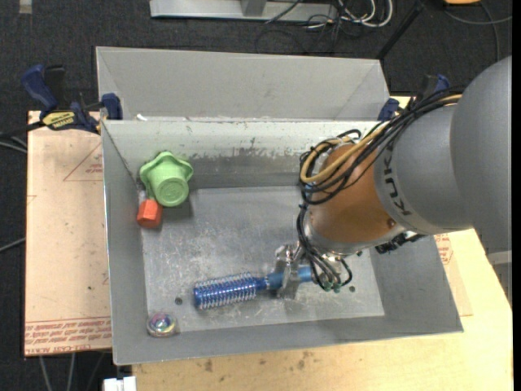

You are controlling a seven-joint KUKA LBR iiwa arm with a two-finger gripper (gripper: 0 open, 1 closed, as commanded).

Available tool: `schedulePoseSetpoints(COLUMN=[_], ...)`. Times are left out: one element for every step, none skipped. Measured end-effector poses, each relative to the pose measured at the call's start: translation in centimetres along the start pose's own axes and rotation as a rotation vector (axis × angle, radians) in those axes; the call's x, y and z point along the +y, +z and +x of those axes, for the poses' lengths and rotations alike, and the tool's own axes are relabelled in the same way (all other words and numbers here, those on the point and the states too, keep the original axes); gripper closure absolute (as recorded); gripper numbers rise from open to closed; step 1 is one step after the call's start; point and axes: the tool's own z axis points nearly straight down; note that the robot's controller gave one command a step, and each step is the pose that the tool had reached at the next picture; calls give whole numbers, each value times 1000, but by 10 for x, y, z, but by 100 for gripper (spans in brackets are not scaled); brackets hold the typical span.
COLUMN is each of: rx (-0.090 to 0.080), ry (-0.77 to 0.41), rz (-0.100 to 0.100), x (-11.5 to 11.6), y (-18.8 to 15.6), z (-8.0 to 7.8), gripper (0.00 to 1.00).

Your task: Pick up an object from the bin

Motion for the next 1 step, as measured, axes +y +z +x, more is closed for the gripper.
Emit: schedulePoseSetpoints(rx=[0], ry=[0], rz=[0], x=[0], y=[0], z=[0], gripper=[100])
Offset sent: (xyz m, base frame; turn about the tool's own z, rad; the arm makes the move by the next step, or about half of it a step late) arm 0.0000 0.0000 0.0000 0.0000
